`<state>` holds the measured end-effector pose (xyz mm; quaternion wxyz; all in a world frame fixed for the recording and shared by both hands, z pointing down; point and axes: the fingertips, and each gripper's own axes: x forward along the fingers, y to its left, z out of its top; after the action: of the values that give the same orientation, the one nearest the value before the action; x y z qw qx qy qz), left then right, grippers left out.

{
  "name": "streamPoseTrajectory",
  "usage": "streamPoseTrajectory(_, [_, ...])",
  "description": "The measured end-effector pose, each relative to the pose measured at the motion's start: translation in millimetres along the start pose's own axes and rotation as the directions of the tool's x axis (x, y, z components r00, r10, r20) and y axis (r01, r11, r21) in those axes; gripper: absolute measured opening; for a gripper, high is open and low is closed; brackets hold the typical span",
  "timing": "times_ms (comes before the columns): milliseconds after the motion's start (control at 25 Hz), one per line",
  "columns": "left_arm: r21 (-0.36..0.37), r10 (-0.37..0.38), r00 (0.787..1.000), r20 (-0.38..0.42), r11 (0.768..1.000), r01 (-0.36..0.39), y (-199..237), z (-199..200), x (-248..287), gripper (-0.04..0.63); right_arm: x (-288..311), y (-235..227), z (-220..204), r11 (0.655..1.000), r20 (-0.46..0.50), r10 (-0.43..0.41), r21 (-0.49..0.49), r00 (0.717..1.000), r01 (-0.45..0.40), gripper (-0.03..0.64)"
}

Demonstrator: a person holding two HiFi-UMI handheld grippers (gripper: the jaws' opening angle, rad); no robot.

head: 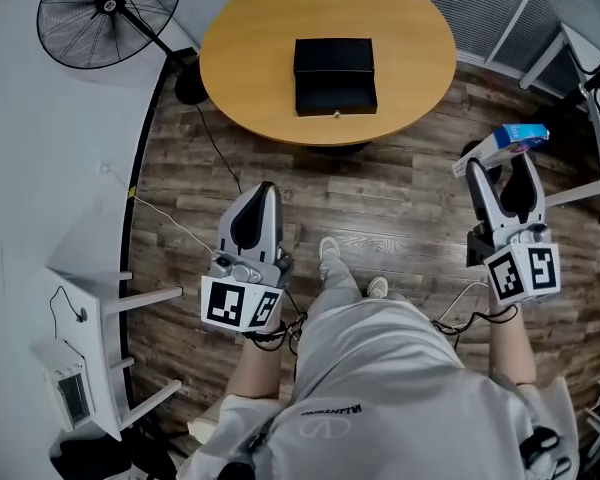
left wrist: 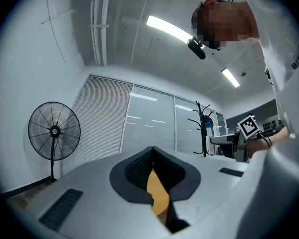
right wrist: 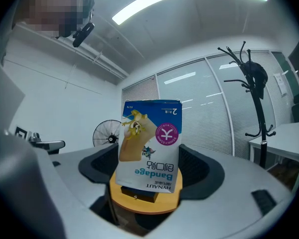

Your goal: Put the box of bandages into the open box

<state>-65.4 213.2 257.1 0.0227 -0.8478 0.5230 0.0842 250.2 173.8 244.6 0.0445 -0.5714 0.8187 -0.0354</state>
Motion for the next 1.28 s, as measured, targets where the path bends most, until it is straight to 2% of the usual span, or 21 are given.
streamPoseTrajectory(200, [0.004,-0.045,0.999,0.015,0.999,0.045,11.6,6.6,17.4,0.008,10.1,5.4,0.3,1.0,0.002,-0.022,-0.012,1.0,0.022,0.391])
streamPoseTrajectory(400, [-0.014,-0.082,0.997,0.011,0.997,0.082,79.8,1.9,53.6,0.008,78.8,35.4,-0.9,0.999,-0.005,-0.037,-0.029,0.999,0.037,0.391])
streamPoseTrajectory(600, [-0.036,-0.127,0.992,0.001,0.991,0.127,110.8,-9.3,72.6,0.008,110.7,49.1,-8.8,0.997,-0.016,-0.07,-0.028,0.997,0.069,0.391])
streamPoseTrajectory(880, [-0.057,-0.185,0.983,0.002,0.981,0.185,136.2,-18.9,89.0,0.008,139.7,68.1,-9.3,0.994,-0.009,-0.1,-0.041,0.995,0.099,0.391])
streamPoseTrajectory(1280, [-0.095,-0.195,0.981,0.008,0.976,0.195,150.4,-27.9,108.7,0.008,165.1,70.4,-18.0,0.994,-0.052,-0.09,-0.067,0.995,0.086,0.391])
